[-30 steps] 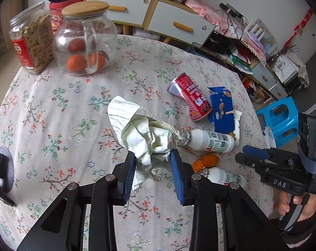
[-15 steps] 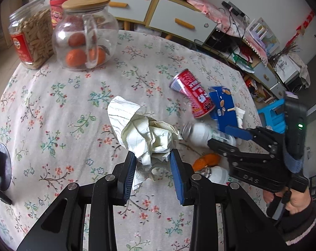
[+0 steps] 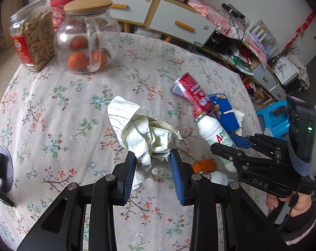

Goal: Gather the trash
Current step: 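Grasp the crumpled tissue with the left tool while the right tool grasps a white bottle, then carry the tissue and white bottle to the white bin and release both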

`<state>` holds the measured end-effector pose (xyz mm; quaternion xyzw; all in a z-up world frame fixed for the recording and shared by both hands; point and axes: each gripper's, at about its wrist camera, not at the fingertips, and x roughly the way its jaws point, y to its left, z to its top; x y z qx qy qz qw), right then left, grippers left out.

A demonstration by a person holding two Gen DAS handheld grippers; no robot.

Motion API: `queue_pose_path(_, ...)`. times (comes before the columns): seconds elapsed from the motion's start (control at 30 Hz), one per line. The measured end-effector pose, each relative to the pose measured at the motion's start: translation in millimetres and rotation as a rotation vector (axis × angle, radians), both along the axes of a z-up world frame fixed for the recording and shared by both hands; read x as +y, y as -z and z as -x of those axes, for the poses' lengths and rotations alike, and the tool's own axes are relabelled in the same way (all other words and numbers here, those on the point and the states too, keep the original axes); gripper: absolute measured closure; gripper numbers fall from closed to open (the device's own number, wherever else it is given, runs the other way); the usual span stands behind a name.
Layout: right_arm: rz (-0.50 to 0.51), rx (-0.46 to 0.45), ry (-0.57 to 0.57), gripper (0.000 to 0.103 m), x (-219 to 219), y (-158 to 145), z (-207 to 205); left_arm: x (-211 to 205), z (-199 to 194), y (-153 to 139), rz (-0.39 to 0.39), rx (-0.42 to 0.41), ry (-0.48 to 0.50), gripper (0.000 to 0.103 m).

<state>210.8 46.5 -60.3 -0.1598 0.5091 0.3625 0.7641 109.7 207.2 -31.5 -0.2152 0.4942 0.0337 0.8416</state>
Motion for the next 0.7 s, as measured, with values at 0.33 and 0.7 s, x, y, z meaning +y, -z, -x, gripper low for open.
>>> queue_pose_path(0.33,-0.058,-0.048,0.081,0.061,-51,-39,10,-34,-11,-10,-0.005,-0.026,0.047,0.068)
queue_pose_path(0.7,-0.043,-0.059,0.332,0.061,-178,-58,-5,-103,-33,-11,-0.019,-0.033,0.15,0.068)
